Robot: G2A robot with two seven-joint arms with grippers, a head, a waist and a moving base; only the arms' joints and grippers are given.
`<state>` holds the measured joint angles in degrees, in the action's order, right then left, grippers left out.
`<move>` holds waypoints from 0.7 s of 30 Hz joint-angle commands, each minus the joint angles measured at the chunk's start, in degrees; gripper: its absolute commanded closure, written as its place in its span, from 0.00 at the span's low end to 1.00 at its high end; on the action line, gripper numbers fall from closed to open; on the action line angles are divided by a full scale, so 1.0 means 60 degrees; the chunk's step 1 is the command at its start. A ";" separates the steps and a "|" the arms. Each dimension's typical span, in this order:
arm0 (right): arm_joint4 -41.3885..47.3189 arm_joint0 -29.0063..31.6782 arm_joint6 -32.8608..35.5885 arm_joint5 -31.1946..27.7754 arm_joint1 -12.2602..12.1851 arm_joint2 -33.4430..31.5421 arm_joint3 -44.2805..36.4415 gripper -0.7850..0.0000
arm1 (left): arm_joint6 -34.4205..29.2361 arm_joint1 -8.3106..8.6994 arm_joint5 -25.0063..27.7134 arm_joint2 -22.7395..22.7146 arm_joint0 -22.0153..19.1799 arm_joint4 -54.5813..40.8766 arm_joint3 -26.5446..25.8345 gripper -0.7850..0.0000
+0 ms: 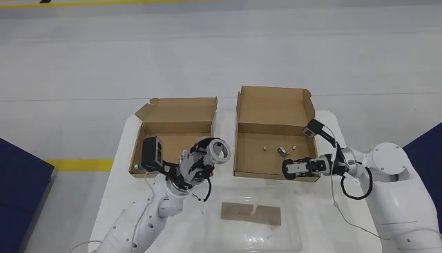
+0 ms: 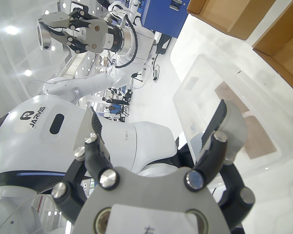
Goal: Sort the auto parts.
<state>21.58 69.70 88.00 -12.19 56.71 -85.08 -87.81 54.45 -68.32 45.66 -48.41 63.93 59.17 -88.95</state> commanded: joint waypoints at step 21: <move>0.0003 0.0000 0.0000 -0.0001 0.0000 0.0000 0.0000 0.00 | -0.0114 -0.0443 0.0811 -0.0256 0.0248 -0.1289 -0.1122 1.00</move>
<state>21.58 69.70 88.00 -12.19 56.71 -85.08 -87.81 53.72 -70.98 50.57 -49.98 65.44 51.42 -95.73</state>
